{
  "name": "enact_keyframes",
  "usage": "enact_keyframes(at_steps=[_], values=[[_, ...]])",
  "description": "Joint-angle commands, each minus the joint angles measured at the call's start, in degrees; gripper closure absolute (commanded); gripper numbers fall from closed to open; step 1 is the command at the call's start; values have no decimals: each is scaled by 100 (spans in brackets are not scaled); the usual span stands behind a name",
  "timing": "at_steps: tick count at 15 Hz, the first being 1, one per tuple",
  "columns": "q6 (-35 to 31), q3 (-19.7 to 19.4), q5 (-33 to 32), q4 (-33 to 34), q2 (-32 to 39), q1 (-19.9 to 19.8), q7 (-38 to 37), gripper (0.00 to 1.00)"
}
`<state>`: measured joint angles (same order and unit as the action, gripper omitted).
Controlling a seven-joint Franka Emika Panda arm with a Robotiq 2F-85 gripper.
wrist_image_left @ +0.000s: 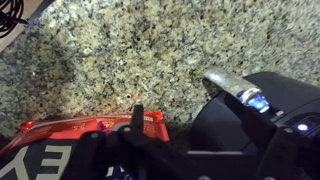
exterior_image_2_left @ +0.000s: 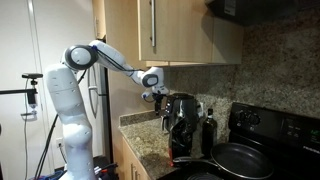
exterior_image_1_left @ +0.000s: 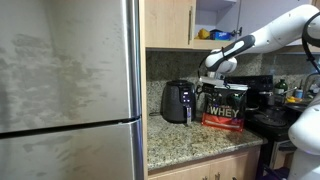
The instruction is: Pull the food basket out of the air fryer
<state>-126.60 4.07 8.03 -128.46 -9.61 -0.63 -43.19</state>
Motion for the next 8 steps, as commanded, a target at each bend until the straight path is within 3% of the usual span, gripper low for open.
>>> enact_keyframes(at_steps=[1, 4, 8], values=[[-274, -63, 7, -73, 145, 7, -3, 0], [-618, -121, 13, -140, 391, 14, -3, 0], [-1517, -121, 612, -276, 393, 86, -25, 0]])
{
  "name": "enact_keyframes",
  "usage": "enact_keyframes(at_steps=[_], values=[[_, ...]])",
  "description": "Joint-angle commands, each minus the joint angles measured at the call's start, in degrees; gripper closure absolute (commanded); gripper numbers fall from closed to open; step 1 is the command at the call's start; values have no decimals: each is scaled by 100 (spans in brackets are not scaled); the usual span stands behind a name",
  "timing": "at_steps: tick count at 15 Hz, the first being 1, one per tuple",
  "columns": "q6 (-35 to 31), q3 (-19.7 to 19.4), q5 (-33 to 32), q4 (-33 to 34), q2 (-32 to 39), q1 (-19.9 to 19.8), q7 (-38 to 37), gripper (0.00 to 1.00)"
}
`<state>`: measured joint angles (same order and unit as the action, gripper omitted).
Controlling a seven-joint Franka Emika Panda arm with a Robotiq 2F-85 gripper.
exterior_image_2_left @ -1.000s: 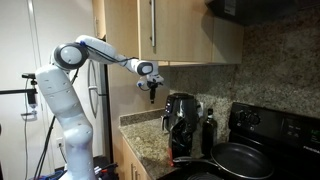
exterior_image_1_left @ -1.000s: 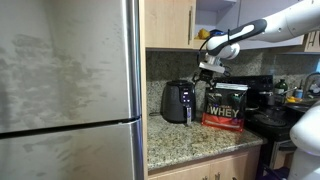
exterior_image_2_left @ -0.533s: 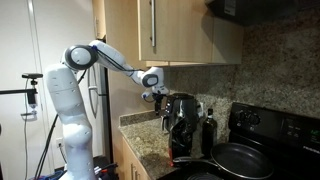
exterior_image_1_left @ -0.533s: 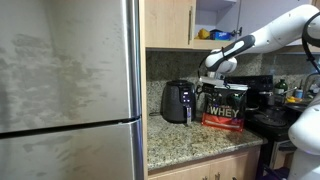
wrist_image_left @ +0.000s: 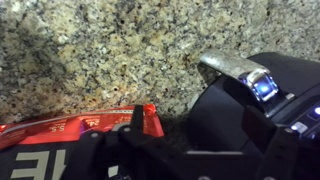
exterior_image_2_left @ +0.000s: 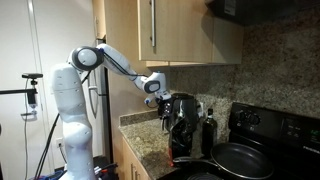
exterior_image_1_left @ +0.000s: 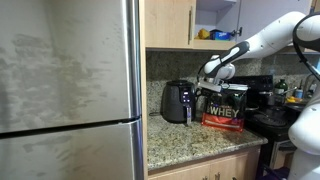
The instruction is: Pull the food basket out of the air fryer
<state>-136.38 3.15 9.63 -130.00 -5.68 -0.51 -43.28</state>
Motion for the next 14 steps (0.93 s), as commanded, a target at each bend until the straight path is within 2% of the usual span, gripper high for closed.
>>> enact_keyframes(at_steps=[1, 2, 3, 7, 8, 9, 12, 14], values=[[-687, -26, 622, -141, 2, 88, -57, 0], [-631, -20, 712, -137, -10, 92, -107, 0], [-435, -27, 483, -26, 1, 58, -23, 0], [-444, -27, 495, -26, 0, 62, -27, 0], [-229, -34, 394, 16, -9, 45, -24, 0], [-182, -53, 540, 44, 8, 77, 215, 0], [-299, -52, 808, 31, 19, 113, 375, 0], [-370, -24, 632, -8, 0, 86, 198, 0]])
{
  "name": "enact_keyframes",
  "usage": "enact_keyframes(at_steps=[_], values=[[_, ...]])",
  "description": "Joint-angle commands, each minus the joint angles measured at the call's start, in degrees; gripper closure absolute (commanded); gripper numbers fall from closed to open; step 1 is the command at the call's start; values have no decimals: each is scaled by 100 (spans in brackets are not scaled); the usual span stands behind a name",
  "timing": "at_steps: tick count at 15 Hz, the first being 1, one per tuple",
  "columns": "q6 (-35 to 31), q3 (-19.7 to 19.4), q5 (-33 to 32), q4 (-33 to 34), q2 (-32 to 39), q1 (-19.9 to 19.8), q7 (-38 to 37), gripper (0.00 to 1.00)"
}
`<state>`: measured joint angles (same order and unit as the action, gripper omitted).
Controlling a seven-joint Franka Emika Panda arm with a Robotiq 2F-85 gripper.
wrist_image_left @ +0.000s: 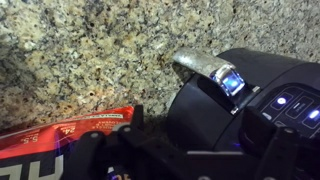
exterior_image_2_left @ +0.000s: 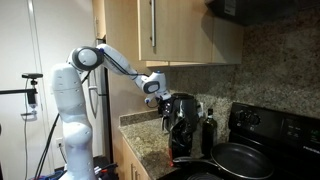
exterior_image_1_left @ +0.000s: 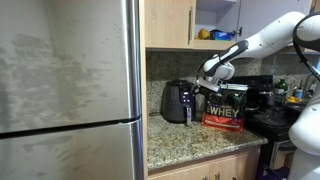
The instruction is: Pull the food basket out of the air fryer
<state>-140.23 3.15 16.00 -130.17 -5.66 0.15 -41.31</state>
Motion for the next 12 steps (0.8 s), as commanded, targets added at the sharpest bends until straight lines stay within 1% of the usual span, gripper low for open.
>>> enact_keyframes(at_steps=[1, 4, 5, 6, 7, 8, 9, 10, 12], values=[[15, -24, 20, 9, -1, 23, 1, 0], [15, -24, 25, 10, -1, 24, 1, 0], [218, -42, 32, 64, 1, 28, 137, 0], [280, -64, 239, 96, 17, 64, 386, 0], [151, -60, 278, 78, 31, 72, 483, 0], [83, -47, 193, 61, 27, 53, 434, 0], [196, -56, 302, 78, 21, 65, 504, 0], [95, -23, 105, 22, -2, 37, 270, 0], [91, -23, 109, 22, -2, 37, 271, 0]])
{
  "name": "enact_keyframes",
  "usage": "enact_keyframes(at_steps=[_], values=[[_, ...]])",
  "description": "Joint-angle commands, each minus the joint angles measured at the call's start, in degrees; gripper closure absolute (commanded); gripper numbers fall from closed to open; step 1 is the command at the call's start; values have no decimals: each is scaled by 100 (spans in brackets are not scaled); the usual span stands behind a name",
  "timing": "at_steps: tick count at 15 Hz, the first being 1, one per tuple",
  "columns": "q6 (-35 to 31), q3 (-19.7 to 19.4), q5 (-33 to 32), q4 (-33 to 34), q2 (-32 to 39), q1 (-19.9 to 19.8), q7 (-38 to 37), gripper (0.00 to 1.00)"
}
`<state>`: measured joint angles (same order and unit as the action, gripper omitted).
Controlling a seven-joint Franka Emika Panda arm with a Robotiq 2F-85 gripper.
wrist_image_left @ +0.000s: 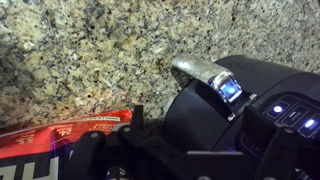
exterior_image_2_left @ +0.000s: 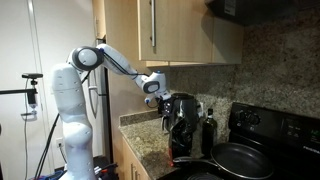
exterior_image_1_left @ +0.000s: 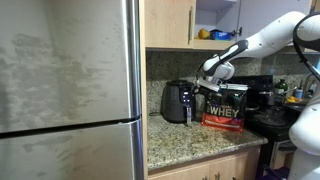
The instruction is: Pull the food basket out of the air fryer
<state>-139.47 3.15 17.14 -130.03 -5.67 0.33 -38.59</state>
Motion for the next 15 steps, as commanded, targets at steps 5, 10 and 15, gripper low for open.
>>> enact_keyframes(at_steps=[5, 10, 15], values=[[1070, -37, -271, 138, -39, -22, -356, 0], [728, -23, -167, 89, -32, 5, -403, 0], [320, -24, -36, 87, -8, 30, -253, 0]])
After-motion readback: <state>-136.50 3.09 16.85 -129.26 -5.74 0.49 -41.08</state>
